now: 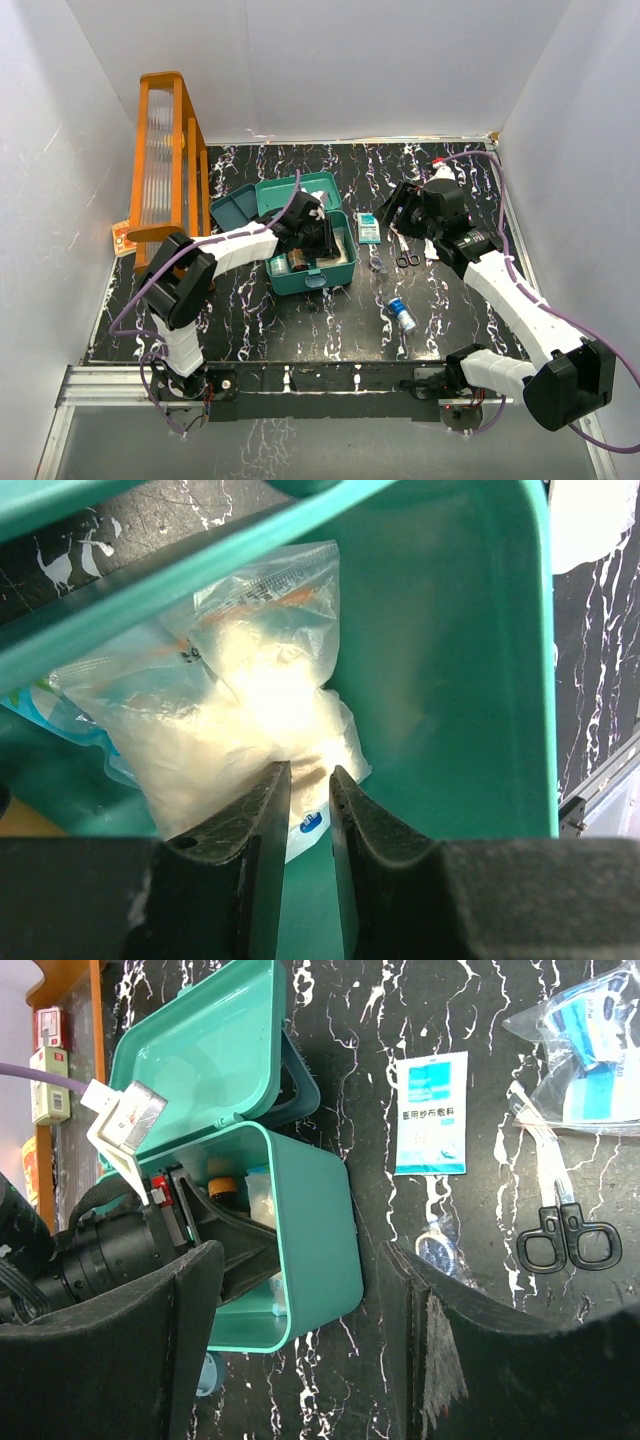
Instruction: Organize the medicine kit
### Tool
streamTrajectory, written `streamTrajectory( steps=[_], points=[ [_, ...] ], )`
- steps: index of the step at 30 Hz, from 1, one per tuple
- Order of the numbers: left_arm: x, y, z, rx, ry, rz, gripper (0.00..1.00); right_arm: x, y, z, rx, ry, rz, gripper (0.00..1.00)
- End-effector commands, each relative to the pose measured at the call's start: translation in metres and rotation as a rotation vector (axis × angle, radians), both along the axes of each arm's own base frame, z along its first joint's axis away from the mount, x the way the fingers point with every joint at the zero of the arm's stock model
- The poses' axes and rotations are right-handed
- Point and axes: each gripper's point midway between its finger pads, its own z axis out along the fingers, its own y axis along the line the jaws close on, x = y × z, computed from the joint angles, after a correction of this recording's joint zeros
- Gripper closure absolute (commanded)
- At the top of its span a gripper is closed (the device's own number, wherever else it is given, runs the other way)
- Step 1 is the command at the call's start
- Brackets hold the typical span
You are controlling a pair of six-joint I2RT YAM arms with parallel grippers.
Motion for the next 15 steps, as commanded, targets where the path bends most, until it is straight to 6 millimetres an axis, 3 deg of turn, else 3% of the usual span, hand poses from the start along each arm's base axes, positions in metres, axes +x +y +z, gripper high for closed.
streamTrajectory(
  steps=[1, 9, 15],
  points=[
    [0.011, 0.003, 0.033, 0.034, -0.108, -0.011, 0.76, 0.007, -0.009, 0.016, -0.002, -0.053, -0.055, 0.39],
    [-0.006, 0.019, 0.081, 0.029, -0.190, -0.075, 0.56, 0.016, -0.050, 0.021, -0.127, -0.075, -0.232, 0.39],
    [-0.009, 0.034, 0.123, 0.032, -0.311, -0.080, 0.51, 0.021, -0.086, 0.013, -0.222, -0.057, -0.337, 0.38]
  ],
)
